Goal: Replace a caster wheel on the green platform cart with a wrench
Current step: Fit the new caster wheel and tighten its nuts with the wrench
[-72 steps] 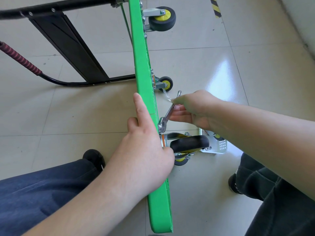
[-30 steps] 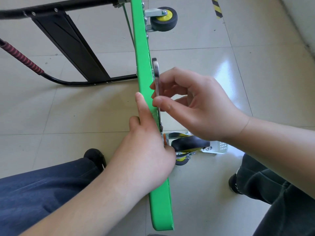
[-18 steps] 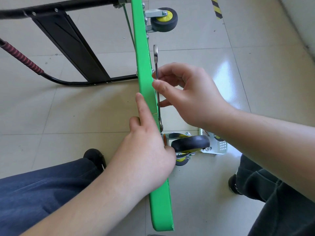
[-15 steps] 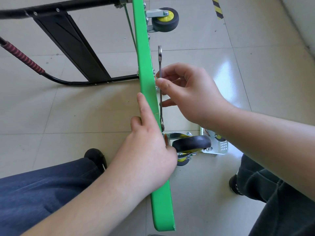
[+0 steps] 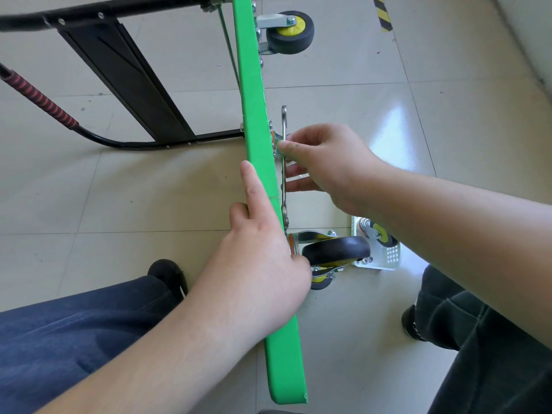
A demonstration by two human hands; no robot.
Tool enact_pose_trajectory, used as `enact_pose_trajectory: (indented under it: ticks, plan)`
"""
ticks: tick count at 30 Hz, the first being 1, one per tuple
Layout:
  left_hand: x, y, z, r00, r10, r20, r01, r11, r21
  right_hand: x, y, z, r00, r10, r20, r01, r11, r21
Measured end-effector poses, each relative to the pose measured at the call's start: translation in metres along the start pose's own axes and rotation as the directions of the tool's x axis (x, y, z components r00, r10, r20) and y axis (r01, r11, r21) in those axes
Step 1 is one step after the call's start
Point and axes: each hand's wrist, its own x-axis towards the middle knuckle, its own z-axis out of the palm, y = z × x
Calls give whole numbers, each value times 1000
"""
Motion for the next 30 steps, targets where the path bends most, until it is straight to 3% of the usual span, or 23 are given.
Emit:
enact_pose_trajectory:
  ticks: [14, 30]
  plan:
    - [-1, 0, -1, 1000, 12, 3, -12, 1000, 1, 18, 12, 2, 977, 203, 59, -204, 979, 20]
    - [-1, -1, 0, 1000, 23, -3, -23, 1000, -5, 20, 12, 2, 984, 178, 8, -178, 982, 68]
